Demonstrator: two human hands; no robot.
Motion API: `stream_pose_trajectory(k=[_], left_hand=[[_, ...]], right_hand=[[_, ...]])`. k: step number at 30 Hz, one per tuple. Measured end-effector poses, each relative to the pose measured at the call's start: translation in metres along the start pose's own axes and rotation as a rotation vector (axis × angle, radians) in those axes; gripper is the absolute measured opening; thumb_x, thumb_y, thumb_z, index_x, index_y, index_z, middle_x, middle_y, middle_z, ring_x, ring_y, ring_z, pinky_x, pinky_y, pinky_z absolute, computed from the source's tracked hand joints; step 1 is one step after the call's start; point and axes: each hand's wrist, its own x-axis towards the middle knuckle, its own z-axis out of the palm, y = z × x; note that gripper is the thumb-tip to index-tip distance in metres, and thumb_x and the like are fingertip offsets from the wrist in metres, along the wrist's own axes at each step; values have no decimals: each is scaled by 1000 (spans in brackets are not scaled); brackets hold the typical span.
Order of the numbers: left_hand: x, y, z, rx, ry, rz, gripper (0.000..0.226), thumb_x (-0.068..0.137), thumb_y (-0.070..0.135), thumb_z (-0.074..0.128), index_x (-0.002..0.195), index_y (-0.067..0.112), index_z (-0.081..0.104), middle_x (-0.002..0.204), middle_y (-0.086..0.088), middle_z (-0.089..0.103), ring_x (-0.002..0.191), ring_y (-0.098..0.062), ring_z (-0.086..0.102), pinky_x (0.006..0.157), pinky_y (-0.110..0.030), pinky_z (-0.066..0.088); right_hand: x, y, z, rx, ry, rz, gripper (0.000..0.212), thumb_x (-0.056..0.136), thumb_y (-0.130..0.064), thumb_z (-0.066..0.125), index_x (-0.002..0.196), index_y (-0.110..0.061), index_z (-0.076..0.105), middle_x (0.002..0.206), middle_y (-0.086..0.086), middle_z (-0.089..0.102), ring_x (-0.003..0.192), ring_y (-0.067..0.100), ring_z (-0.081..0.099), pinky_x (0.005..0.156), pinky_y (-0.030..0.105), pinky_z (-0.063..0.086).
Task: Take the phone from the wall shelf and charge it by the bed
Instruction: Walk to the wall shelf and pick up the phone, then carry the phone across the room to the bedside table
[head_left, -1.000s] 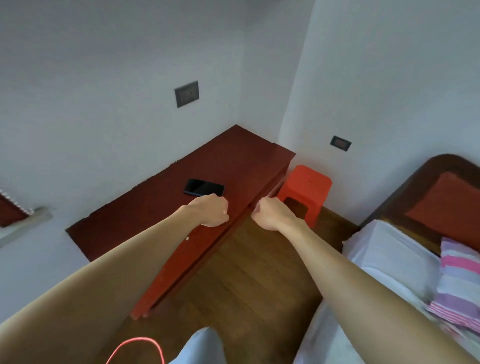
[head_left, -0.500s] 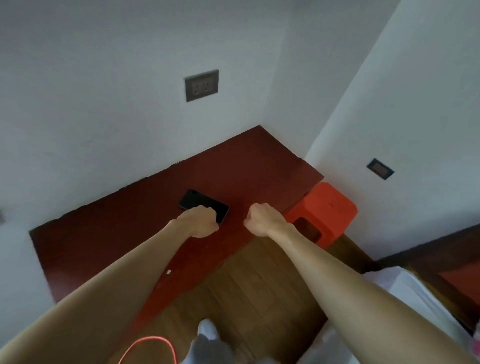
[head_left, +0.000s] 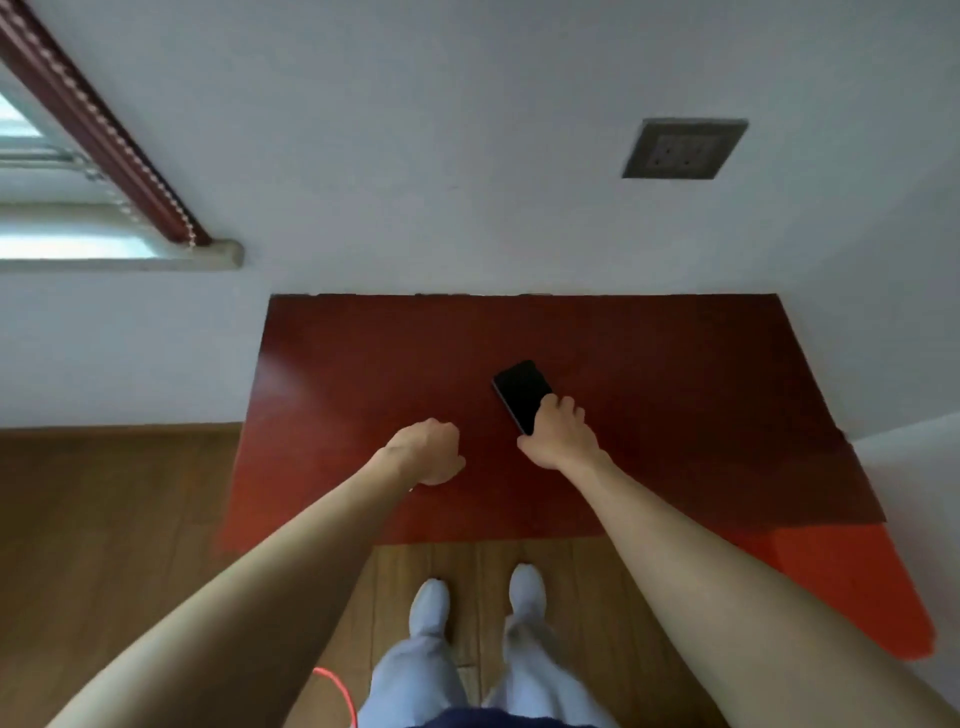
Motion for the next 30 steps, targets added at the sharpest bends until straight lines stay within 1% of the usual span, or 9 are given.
stream_pose_trajectory(k=[3, 8, 14, 16, 19, 23, 25, 27, 30], left_hand=[[-3, 0, 19, -56, 22, -89, 22, 91, 18, 46, 91, 4, 64, 99, -15, 71, 86, -33, 68, 62, -36, 49], [-12, 14, 43, -130, 59, -166, 20, 90, 21, 47, 83, 8, 60, 99, -15, 71, 86, -33, 67, 62, -36, 47], [-27, 28, 67, -169, 100, -236, 25, 85, 18, 43, 90, 4, 63, 104, -19, 71, 95, -40, 66, 65, -35, 43], [-35, 26, 68, -179, 93, -259, 25, 85, 15, 42, 86, 2, 63, 103, -21, 71, 95, -41, 67, 66, -37, 46], [-48, 19, 65, -219, 106, -272, 21, 87, 15, 42, 73, 8, 55, 97, -20, 72, 89, -38, 69, 62, -35, 47], [-68, 6, 57, -193, 187, -298, 26, 87, 18, 42, 87, 3, 64, 100, -16, 73, 89, -36, 69, 66, -36, 52], [-81, -4, 53, -188, 227, -292, 30, 89, 19, 40, 93, 3, 66, 107, -15, 73, 91, -35, 70, 71, -39, 57], [-98, -20, 50, -167, 260, -301, 33, 95, 28, 41, 97, 5, 66, 109, -13, 73, 91, -33, 70, 73, -40, 58], [-133, -51, 46, -156, 344, -359, 31, 96, 33, 43, 100, 7, 60, 108, -13, 70, 94, -33, 67, 72, -39, 52]], right_hand=[[17, 4, 11, -42, 9, 3, 98, 93, -45, 68, 161, -6, 10, 163, 22, 22, 149, 41, 26, 117, 51, 34], [38, 23, 25, -106, -9, 15, 117, 89, -57, 68, 163, -8, -9, 170, 23, 4, 156, 42, 12, 122, 55, 22], [48, 32, 43, -164, 254, -160, 108, 87, -57, 70, 161, -3, 13, 159, 22, 34, 145, 39, 34, 115, 51, 35], [45, 31, 44, -163, 252, -165, 106, 85, -55, 72, 160, -2, 18, 154, 22, 39, 141, 38, 38, 112, 50, 38], [39, 24, 44, -136, 170, -128, 114, 77, -58, 77, 159, -3, 20, 154, 22, 38, 142, 39, 36, 113, 51, 38], [21, -5, 45, 184, -57, -99, 113, 73, -59, 75, 157, -4, 24, 155, 20, 37, 144, 38, 33, 113, 51, 37], [4, -27, 45, 367, -222, -135, 100, 70, -55, 73, 151, -6, 38, 148, 17, 48, 138, 35, 44, 112, 48, 43], [-18, -52, 48, 499, -352, -217, 76, 70, -47, 73, 135, -10, 56, 124, 11, 67, 115, 29, 64, 103, 49, 53], [-58, -98, 56, 519, -518, -386, 42, 78, -36, 71, 115, -17, 60, 96, 3, 70, 86, 20, 68, 90, 48, 57]])
